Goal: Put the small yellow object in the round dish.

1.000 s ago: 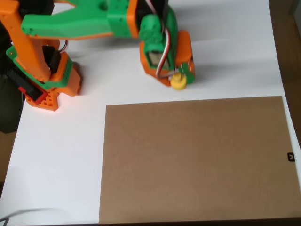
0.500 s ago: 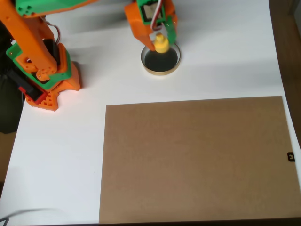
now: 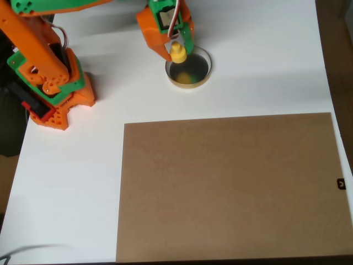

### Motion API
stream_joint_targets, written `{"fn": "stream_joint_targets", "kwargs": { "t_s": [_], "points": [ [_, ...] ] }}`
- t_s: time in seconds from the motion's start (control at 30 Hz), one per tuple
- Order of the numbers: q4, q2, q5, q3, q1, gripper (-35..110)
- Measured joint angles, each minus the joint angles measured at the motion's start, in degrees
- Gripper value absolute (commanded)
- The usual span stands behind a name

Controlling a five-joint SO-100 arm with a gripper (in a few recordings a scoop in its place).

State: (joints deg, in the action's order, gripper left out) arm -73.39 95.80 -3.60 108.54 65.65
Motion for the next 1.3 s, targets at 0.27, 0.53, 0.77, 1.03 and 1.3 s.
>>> {"fn": "stream_joint_targets", "kwargs": {
  "t_s": [0.27,0.53,0.77,1.03,1.3],
  "points": [
    [3.1,1.6,-0.5,2.0,-0.4,8],
    [4.7,2.3,-1.2,3.9,-0.9,19],
    [4.7,3.7,-2.8,4.9,-2.4,22],
    [-0.5,10.2,-9.8,4.7,-8.9,23],
    [-5.7,18.2,-22.6,3.0,-22.7,25]
  ]
}}
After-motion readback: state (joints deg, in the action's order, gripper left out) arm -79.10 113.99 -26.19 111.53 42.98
